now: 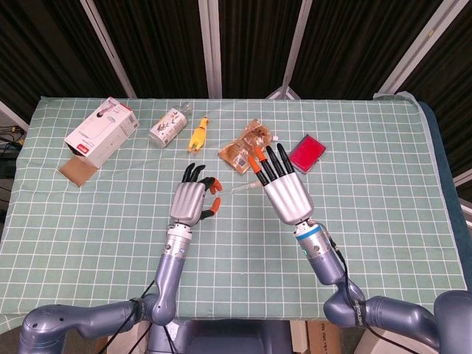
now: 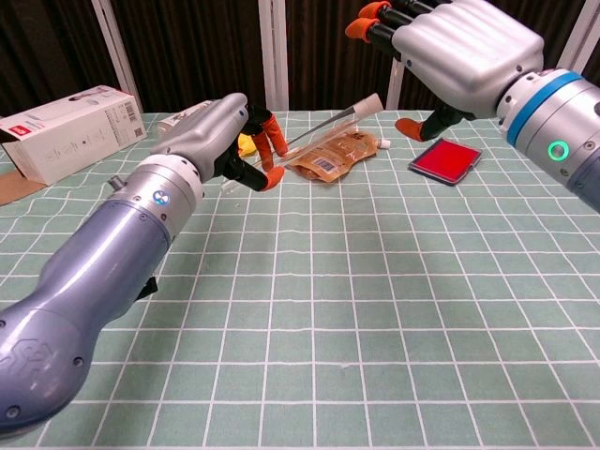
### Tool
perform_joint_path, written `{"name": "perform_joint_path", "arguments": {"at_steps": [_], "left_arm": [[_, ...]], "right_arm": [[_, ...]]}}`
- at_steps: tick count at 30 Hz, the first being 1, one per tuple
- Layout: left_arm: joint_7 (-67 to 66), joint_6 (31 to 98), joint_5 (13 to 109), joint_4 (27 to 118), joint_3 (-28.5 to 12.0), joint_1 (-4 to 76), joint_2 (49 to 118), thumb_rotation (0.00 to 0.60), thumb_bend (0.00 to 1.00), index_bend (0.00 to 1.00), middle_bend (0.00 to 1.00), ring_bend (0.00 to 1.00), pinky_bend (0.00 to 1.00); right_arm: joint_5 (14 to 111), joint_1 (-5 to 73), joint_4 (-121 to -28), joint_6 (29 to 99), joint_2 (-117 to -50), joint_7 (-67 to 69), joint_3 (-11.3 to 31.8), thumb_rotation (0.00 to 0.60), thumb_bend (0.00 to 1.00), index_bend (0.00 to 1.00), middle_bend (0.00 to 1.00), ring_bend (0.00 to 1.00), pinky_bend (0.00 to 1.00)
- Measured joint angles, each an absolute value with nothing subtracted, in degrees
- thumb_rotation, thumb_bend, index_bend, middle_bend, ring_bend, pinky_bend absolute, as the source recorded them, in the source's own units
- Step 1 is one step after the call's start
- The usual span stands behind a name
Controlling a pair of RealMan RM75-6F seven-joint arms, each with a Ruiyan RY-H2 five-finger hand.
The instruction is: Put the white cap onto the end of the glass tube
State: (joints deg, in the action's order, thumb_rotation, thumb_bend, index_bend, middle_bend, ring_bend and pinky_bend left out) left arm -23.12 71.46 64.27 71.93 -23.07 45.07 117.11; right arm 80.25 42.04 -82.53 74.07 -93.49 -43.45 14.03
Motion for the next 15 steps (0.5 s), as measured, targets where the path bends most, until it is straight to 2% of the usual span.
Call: {"name": "perform_joint_path", "arguments": {"at_steps": [7,15], "left_arm": [[-23.6,71.3,66.3,72.4,-20.6,44.3,114.3,0.6,0.63,0.52,0.53,0.13,0.0],[-25.1,69.9,68.0,72.4,-16.0,42.3,109.8,0.6,0.63,0.52,0.53,0.13,0.0]], "right_arm": [[79.2,41.1,-83.9,74.9,-91.9,-44.2,14.6,0.6,0.36,0.05,0.0,0.0,0.0],[78.0,40.1,-86.6,76.0,-89.8,-43.9,15.9,0.6,0.36,0.05,0.0,0.0,0.0]]}}
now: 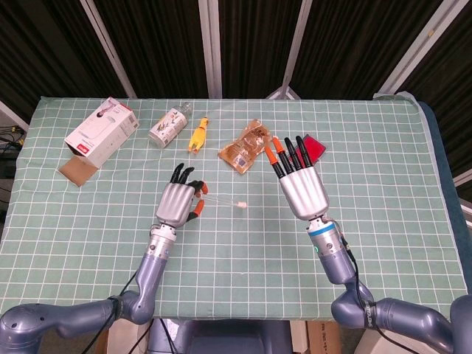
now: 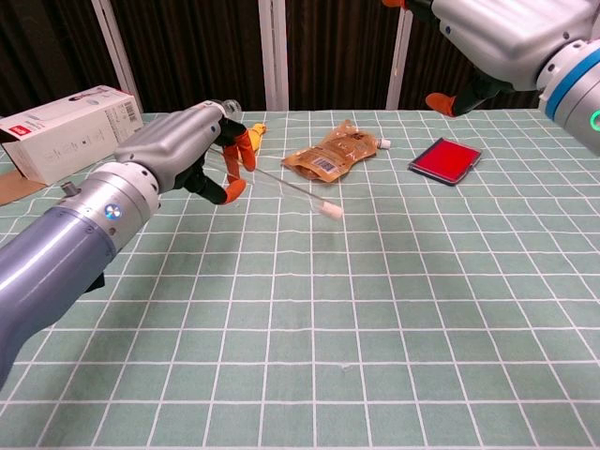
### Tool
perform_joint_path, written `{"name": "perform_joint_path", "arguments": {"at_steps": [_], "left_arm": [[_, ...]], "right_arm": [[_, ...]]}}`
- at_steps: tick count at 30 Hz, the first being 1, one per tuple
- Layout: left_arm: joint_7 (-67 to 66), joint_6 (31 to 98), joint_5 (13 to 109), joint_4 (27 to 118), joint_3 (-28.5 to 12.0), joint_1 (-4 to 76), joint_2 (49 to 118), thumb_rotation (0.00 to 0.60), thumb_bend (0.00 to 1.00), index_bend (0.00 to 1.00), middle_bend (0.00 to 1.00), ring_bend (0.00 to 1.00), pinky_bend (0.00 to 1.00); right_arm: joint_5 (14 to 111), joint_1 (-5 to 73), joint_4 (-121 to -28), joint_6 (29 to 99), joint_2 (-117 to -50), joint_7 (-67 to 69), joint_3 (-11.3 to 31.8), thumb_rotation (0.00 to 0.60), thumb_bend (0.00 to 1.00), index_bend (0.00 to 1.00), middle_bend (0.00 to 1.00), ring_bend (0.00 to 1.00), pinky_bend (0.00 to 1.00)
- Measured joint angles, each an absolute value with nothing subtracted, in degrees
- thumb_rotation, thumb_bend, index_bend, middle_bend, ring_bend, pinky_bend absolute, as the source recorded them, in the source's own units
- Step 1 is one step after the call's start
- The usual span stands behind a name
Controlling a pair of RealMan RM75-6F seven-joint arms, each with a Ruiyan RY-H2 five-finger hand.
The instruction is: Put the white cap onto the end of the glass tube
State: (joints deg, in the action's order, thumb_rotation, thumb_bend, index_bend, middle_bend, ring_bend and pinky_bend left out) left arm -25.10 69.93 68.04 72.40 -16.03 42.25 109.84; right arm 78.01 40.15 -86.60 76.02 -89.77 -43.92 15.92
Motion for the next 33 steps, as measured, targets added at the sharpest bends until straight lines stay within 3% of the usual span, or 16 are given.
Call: {"name": "perform_joint_path", "arguments": {"at_steps": [6,33], "left_arm": [[-26.5,68.6,67.9,71.6,-13.5,40.8,108.7,0.6,0.63,0.52,0.53,0.13,0.0],[-24.6,70.1,69.5,72.0,-11.5,36.9,106.6,0.6,0.62,0.48,0.49,0.13,0.0]], "right_arm": [[77.7,40.0,-88.3,76.3,-88.9,-44.1,16.2,0.6,0.36,0.05,0.0,0.0,0.0],[77.1,38.9,-90.4,77.1,-88.3,-44.0,15.5,0.6,0.36,0.05,0.0,0.0,0.0]]}}
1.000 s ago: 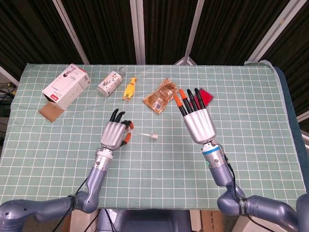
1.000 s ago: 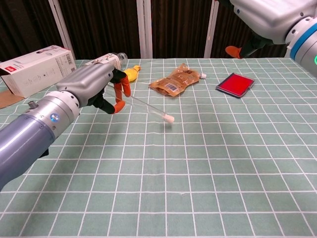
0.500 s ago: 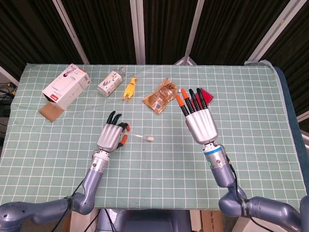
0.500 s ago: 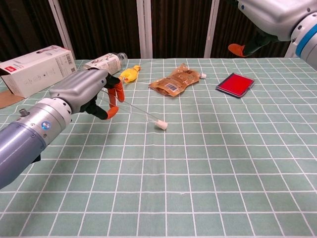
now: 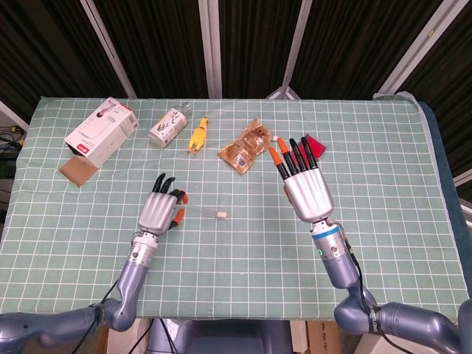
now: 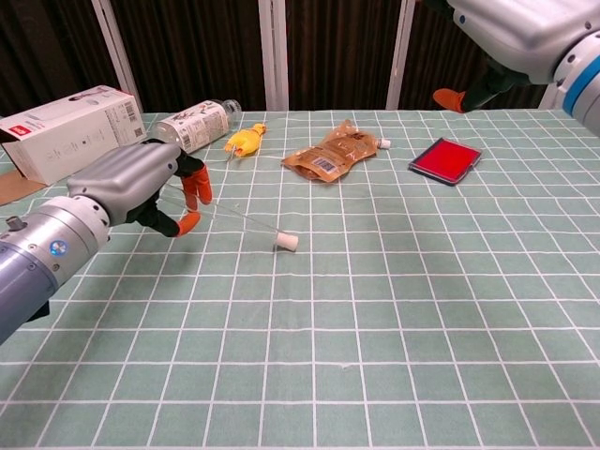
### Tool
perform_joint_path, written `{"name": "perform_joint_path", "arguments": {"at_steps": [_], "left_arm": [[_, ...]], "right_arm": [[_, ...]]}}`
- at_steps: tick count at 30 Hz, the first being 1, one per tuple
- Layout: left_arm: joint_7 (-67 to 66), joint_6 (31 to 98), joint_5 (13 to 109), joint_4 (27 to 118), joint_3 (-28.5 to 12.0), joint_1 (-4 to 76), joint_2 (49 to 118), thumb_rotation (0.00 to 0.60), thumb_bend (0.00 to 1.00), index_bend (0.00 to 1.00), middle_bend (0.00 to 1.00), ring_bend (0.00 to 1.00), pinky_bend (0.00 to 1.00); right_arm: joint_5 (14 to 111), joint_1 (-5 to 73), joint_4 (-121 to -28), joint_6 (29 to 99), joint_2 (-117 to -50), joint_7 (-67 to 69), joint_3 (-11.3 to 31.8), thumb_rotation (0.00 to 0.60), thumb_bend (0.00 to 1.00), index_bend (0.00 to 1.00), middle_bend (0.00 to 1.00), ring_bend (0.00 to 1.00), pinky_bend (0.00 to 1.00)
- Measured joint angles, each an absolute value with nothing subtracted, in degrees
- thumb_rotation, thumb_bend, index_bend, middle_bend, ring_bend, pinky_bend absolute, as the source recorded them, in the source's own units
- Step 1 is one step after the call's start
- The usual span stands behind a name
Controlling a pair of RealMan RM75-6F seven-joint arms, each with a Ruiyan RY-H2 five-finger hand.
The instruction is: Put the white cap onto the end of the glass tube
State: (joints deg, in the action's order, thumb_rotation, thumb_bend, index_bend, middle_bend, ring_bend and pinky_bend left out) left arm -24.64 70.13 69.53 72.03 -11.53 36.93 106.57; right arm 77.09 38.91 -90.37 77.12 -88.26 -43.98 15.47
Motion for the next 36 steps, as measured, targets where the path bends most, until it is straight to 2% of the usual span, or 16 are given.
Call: {"name": "perform_joint_path", "arguments": {"at_steps": [21,36], "left_arm": [[-23.7,70.1,68.1,70.5,-10.0,33.0,106.1,0.6,0.62,0.48,0.49,0.13,0.0],[-35.2,67.3,60.0,74.8,-10.9,32.7,104.8,0.6,0.53,0.42,0.44,0.13,0.0]], "right_arm": [[77.7,38.4,-92.2,77.9,-88.6,-44.3,15.1,0.6,0.36,0.05,0.0,0.0,0.0],[77.6,38.1,-92.6,78.0,-88.8,-44.1,15.0,0.6,0.36,0.05,0.0,0.0,0.0]]}}
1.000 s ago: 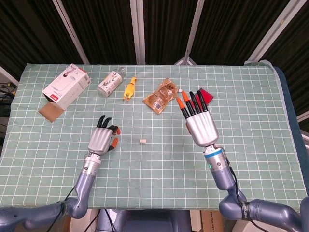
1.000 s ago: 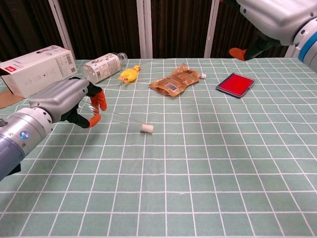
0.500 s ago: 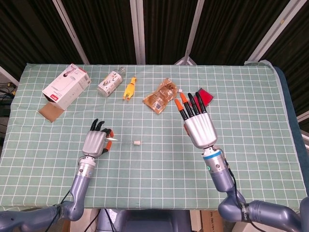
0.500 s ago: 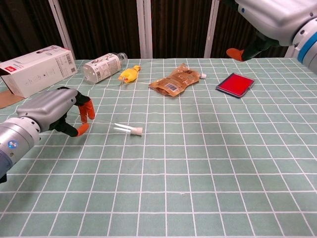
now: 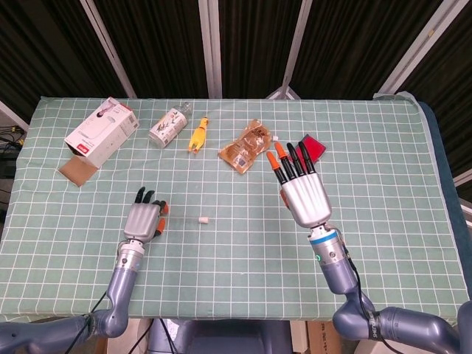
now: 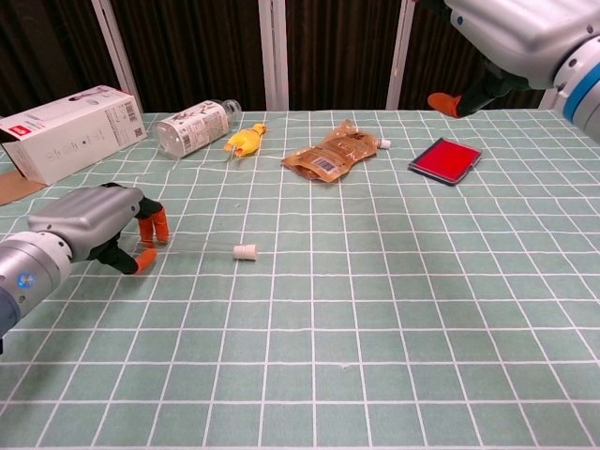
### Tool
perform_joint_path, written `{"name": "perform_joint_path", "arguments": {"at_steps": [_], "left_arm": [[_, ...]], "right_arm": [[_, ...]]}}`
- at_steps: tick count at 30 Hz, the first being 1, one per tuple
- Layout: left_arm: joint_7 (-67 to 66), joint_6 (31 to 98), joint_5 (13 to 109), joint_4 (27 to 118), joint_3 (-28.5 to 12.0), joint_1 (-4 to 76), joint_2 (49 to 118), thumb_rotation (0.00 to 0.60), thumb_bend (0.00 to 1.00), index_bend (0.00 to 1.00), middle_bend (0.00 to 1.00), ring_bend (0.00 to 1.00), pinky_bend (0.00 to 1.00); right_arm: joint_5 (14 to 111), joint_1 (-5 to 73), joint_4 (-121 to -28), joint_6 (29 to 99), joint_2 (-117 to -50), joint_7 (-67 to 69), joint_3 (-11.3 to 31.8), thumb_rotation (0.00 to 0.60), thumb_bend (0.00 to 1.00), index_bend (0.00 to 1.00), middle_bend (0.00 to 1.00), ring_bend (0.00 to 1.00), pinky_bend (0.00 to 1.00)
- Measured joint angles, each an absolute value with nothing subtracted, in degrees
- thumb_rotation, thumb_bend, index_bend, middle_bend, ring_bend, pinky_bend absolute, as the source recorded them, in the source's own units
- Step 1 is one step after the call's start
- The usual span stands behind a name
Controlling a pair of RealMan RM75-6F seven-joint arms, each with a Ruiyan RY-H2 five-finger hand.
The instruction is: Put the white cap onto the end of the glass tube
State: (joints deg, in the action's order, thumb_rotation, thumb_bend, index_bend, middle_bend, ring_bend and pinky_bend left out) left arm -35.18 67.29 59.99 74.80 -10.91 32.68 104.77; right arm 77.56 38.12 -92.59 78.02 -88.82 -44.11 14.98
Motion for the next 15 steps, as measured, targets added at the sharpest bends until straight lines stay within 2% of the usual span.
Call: {"name": "perform_joint_path", "arguments": {"at_steps": [7,10,15], "left_arm": [[-38.3,67.3,57.8,76.3,-11.4,32.8,104.0,0.6,0.36,0.37,0.36,0.1,0.0],[-39.6,67.7,57.0,77.2,-11.8,32.9,103.4,0.6,0.27,0.32,0.29,0.06,0.0],[-40.8,68.3,56.1,79.5,-12.3,33.0,102.3,0.6,0.22,0.21,0.18,0.01,0.0]], "right_arm": [[77.5,37.9,-92.6,78.1,-88.9,-43.9,14.9,0.6,0.36,0.05,0.0,0.0,0.0],[77.4,37.8,-92.6,78.1,-88.9,-43.9,14.9,0.6,0.36,0.05,0.0,0.0,0.0],[77.4,37.6,-93.0,78.1,-88.9,-44.0,14.7,0.6,0.36,0.05,0.0,0.0,0.0]]}}
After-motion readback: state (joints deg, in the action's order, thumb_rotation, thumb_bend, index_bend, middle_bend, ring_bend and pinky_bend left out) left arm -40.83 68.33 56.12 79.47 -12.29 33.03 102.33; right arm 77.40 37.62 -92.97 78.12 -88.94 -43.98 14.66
